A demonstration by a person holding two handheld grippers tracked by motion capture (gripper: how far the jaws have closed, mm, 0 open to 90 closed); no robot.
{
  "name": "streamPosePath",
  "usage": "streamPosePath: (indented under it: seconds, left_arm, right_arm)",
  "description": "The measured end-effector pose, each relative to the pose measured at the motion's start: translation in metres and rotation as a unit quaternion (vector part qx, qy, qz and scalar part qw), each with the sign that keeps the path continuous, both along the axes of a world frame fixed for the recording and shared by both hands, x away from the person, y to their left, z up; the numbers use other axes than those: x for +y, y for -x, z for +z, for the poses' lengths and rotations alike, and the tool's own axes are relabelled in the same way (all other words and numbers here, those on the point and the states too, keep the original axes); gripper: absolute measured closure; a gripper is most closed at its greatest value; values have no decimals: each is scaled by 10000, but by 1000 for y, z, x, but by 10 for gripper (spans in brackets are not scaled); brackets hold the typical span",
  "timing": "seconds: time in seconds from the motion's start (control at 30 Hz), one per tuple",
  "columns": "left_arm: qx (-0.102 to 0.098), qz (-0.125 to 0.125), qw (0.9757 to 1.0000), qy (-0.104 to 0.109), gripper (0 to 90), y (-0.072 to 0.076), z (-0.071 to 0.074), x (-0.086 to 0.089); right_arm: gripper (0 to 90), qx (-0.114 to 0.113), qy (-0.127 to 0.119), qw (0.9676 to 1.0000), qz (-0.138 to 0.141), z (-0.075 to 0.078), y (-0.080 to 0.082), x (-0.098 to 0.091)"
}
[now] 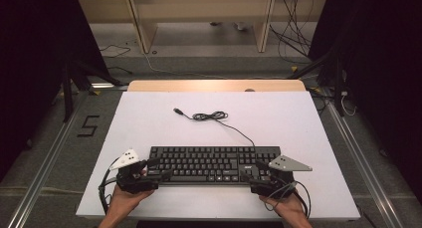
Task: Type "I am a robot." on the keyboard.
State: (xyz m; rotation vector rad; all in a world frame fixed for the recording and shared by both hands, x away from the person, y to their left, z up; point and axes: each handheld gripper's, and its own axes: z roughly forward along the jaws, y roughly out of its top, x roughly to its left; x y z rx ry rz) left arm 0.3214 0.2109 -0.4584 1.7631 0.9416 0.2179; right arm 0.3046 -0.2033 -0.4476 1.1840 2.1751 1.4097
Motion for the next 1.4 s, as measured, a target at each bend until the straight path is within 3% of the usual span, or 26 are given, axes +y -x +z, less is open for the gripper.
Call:
streamPosePath:
  seconds: [0.57,1.4]
  left_arm:
    - [20,10,10000,-2,264,-1,-1,0]
    - [80,97,9999,-21,264,-3,-2,2]
  right_arm:
    - [314,41,-4,10000,58,-1,-4,7]
    - [301,124,-38,9994,311,-3,-19,37]
